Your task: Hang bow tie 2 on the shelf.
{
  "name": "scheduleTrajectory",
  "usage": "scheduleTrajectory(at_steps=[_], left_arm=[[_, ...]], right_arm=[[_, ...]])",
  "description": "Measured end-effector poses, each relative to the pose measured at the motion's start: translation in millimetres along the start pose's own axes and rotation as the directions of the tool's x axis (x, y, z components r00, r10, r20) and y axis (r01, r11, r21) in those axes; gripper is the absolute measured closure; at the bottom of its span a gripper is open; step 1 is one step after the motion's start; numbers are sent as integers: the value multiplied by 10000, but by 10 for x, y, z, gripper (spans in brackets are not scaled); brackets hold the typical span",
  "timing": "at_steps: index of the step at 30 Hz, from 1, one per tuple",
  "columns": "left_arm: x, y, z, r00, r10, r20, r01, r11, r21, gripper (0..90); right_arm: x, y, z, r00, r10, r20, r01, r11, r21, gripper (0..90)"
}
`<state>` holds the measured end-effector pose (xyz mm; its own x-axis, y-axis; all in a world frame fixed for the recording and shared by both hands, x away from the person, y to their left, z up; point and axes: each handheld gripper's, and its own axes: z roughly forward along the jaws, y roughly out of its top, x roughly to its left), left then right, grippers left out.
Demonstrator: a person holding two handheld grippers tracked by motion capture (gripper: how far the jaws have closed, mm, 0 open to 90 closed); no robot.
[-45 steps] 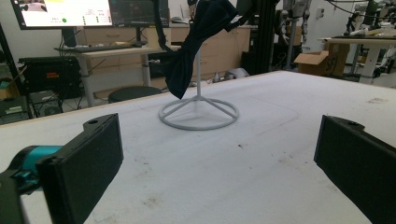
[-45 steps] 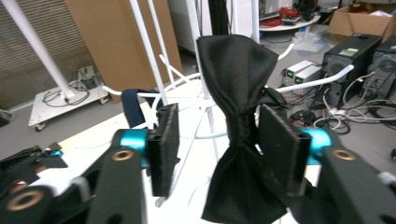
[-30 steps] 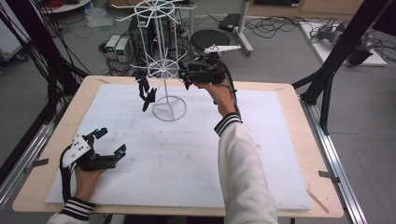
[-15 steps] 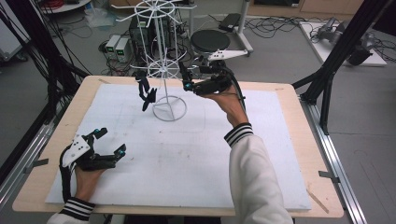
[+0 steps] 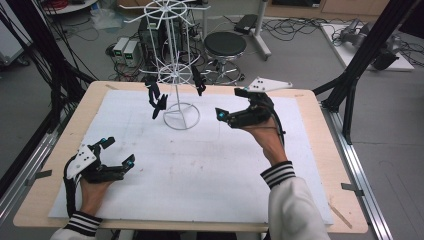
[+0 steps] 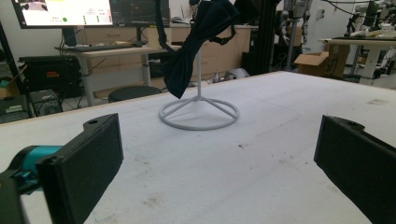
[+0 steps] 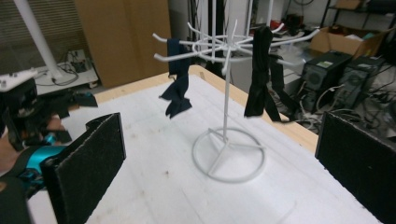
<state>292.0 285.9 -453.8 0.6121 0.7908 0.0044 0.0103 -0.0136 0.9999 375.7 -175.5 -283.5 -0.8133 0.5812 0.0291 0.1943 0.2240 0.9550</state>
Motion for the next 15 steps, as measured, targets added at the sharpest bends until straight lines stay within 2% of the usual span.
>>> scheduleTrajectory(at_steps=[4, 7, 11, 15], left_arm=[[2, 0, 0, 10000, 14, -1, -14, 10000, -13, 18], [-2, -1, 0, 10000, 20, -13, -20, 10000, -33, 18], [-3, -3, -3, 10000, 8, -28, -8, 10000, -81, 17], [-4, -3, -7, 10000, 42, 9, -42, 10000, -68, 17]], right_arm=[[72, -162, -211, 9999, 6, 142, -4, 9998, -178, 8], [136, -330, -393, 9986, 50, 519, -25, 9988, -489, 8], [220, -638, -624, 9895, -208, 1427, 331, 9959, -838, 8], [258, -998, -775, 9823, 122, 1869, 170, 9879, -1539, 8]])
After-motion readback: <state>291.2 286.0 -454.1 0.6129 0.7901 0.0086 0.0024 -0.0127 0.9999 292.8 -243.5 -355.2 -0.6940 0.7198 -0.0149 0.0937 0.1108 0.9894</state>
